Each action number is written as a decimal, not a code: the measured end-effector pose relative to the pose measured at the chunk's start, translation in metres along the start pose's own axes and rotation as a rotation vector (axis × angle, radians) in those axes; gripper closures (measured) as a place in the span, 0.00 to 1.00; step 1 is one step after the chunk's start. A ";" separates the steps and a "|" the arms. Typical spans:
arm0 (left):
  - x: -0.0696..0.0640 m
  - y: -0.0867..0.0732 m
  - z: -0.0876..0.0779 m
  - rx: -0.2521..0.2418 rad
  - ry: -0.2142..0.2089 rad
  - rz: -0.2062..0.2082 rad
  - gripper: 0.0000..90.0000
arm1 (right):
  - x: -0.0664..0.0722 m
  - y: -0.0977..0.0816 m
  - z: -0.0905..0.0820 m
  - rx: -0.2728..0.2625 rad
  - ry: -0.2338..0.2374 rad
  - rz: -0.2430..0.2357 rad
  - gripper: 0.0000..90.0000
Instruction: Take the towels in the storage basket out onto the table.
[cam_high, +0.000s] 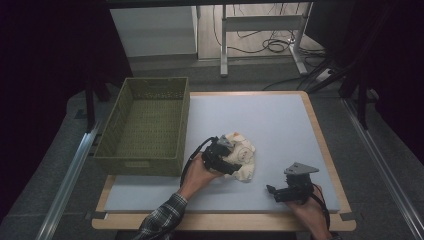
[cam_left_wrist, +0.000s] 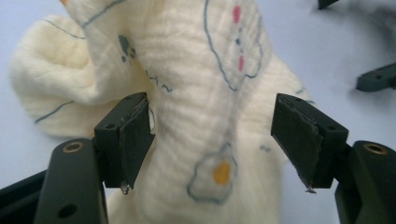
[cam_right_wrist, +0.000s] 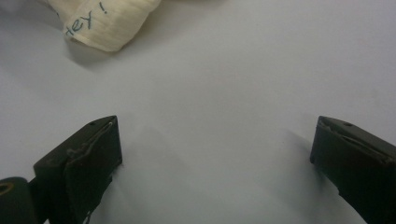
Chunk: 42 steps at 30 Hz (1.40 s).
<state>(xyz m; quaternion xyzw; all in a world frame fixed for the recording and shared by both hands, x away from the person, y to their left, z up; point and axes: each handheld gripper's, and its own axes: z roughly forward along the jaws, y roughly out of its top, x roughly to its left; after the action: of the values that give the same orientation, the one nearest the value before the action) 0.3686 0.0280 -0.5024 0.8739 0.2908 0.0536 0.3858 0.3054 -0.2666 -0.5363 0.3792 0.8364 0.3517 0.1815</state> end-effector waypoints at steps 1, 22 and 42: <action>0.000 0.000 0.000 0.000 0.000 0.000 0.32 | 0.000 0.000 0.000 0.000 0.000 0.000 0.02; -0.010 -0.045 -0.020 -0.033 0.050 -0.016 0.45 | 0.004 0.023 -0.005 -0.014 0.068 -0.017 0.51; -0.003 -0.063 -0.022 -0.025 0.157 -0.072 0.89 | -0.021 0.101 0.064 -0.013 0.149 -0.019 0.55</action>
<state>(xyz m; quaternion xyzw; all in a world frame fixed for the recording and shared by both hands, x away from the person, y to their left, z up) 0.3299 0.0742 -0.5313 0.8510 0.3508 0.1115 0.3746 0.4065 -0.2069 -0.5063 0.3430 0.8488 0.3825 0.1246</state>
